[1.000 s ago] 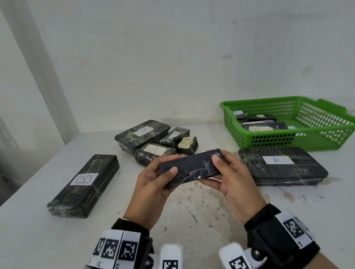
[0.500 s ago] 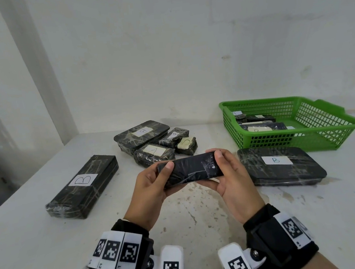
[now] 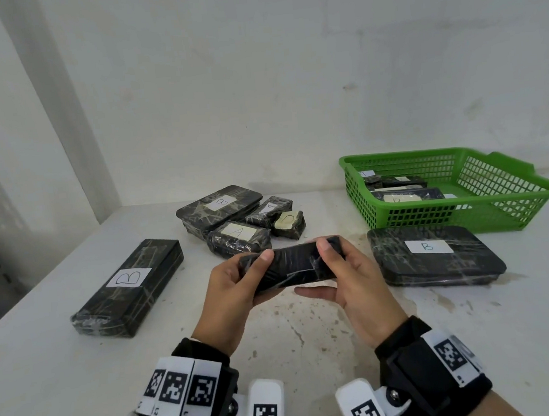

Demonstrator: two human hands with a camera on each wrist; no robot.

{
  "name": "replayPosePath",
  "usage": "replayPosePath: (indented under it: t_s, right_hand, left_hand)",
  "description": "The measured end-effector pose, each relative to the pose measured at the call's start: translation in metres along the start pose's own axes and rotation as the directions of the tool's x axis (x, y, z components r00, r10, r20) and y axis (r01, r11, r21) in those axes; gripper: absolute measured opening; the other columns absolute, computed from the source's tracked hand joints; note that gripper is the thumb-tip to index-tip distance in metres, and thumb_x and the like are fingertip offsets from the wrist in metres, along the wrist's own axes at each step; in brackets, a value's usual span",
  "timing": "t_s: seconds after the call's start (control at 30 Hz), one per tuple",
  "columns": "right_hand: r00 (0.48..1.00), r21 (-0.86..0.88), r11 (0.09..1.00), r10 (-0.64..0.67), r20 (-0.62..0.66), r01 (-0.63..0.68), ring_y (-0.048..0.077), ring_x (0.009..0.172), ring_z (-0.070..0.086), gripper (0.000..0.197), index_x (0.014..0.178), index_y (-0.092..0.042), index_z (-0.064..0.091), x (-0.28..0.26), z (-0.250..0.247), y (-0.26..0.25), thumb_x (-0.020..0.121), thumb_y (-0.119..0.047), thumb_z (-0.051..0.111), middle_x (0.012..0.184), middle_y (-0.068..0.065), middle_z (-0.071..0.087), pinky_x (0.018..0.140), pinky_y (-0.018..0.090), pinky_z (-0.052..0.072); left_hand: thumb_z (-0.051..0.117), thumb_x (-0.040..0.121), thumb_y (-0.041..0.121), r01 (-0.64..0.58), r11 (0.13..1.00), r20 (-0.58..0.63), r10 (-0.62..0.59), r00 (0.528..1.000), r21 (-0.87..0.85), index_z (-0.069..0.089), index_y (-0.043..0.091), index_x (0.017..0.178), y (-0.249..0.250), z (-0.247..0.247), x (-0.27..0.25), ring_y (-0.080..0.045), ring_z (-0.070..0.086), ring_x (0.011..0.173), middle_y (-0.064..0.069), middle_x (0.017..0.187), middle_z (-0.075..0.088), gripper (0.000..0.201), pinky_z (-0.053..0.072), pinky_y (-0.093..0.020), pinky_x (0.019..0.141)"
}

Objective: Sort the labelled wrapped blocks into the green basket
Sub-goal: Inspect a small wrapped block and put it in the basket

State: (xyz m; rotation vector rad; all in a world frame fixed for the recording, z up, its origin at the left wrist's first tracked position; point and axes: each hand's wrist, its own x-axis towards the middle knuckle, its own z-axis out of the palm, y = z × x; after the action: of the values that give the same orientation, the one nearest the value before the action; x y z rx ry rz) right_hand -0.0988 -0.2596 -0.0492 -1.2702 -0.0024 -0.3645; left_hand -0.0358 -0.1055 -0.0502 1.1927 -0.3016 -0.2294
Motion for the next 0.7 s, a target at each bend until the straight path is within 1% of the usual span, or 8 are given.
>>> replayPosePath:
  t_s: [0.07,0.13,0.17,0.27,0.37,0.47,0.6,0.7]
  right_hand:
    - [1.000,-0.014,1.000,-0.010,-0.014,0.010,0.025,0.100,0.070,0.032,0.100,-0.006,0.064,-0.0003,-0.0006,-0.0009,0.082,-0.033,0.065,0.106,0.018,0.068,0.071,0.035,0.060]
    - [0.999,-0.028,0.999,-0.019,-0.028,0.019,0.026,0.099,0.070,0.023,0.100,-0.002,0.063,-0.0002,-0.0020,-0.0013,0.088,-0.022,0.064,0.104,0.020,0.067,0.071,0.034,0.060]
    - [0.999,-0.029,0.999,-0.019,-0.029,0.018,0.025,0.099,0.070,0.021,0.100,-0.002,0.063,-0.0004,-0.0025,-0.0011,0.089,-0.019,0.064,0.103,0.020,0.067,0.071,0.034,0.060]
    - [0.999,-0.011,1.000,-0.003,-0.037,0.003,0.025,0.098,0.070,0.023,0.100,-0.002,0.063,-0.0009,-0.0021,-0.0006,0.087,-0.021,0.064,0.101,0.017,0.069,0.070,0.033,0.060]
    - [0.999,-0.003,1.000,0.029,-0.033,-0.030,0.024,0.097,0.072,0.025,0.103,-0.001,0.063,-0.0004,-0.0008,-0.0009,0.087,-0.020,0.066,0.103,0.015,0.071,0.068,0.030,0.060]
    - [0.997,0.016,0.997,0.070,0.024,-0.071,0.020,0.095,0.072,0.039,0.109,-0.003,0.063,-0.0015,0.0000,-0.0014,0.076,-0.020,0.073,0.103,0.008,0.074,0.074,0.029,0.060]
    - [0.998,-0.008,0.998,0.066,0.003,-0.066,0.022,0.099,0.072,0.025,0.110,-0.004,0.063,-0.0015,-0.0013,0.0017,0.086,-0.004,0.068,0.107,0.011,0.073,0.077,0.029,0.059]
    - [0.998,0.011,0.998,0.063,-0.014,-0.063,0.022,0.099,0.072,0.022,0.110,-0.005,0.063,-0.0007,-0.0029,0.0025,0.088,-0.004,0.066,0.107,0.011,0.073,0.077,0.028,0.059]
  left_hand:
    - [0.066,0.075,0.029,0.009,1.000,0.004,-0.009,1.000,-0.001,0.065,-0.004,0.098,0.0001,-0.0010,0.0004,-0.021,0.071,0.083,-0.014,0.086,0.072,0.040,0.060,-0.030,0.074]
    - [0.066,0.075,0.027,0.052,0.998,0.056,-0.049,0.997,-0.046,0.066,-0.002,0.097,0.0019,-0.0007,-0.0003,-0.019,0.071,0.082,-0.013,0.086,0.072,0.037,0.060,-0.028,0.073]
    - [0.067,0.074,0.024,0.073,0.995,0.082,-0.067,0.994,-0.069,0.067,-0.002,0.097,0.0027,0.0000,-0.0010,-0.018,0.071,0.082,-0.013,0.088,0.072,0.035,0.060,-0.027,0.073]
    - [0.069,0.072,0.014,0.068,0.996,0.074,-0.064,0.995,-0.063,0.068,-0.001,0.097,0.0009,-0.0002,-0.0005,-0.019,0.073,0.080,-0.015,0.089,0.073,0.029,0.059,-0.026,0.070]
    - [0.069,0.071,0.013,0.063,0.996,0.038,-0.060,0.997,-0.058,0.068,-0.002,0.097,-0.0008,-0.0001,-0.0003,-0.020,0.073,0.079,-0.016,0.089,0.074,0.030,0.060,-0.027,0.070]
    - [0.069,0.071,0.013,0.097,0.988,0.023,-0.095,0.995,-0.117,0.067,-0.005,0.100,0.0006,-0.0019,0.0005,-0.021,0.073,0.081,-0.019,0.094,0.074,0.034,0.060,-0.026,0.070]
    - [0.069,0.076,0.010,0.151,0.964,0.083,-0.136,0.987,-0.219,0.066,-0.008,0.107,0.0024,-0.0037,-0.0006,-0.023,0.073,0.086,-0.022,0.102,0.072,0.037,0.060,-0.026,0.073]
    - [0.070,0.077,0.002,0.132,0.966,0.095,-0.114,0.989,-0.220,0.062,-0.012,0.114,-0.0010,-0.0036,-0.0005,-0.024,0.072,0.093,-0.026,0.112,0.069,0.040,0.059,-0.027,0.080]
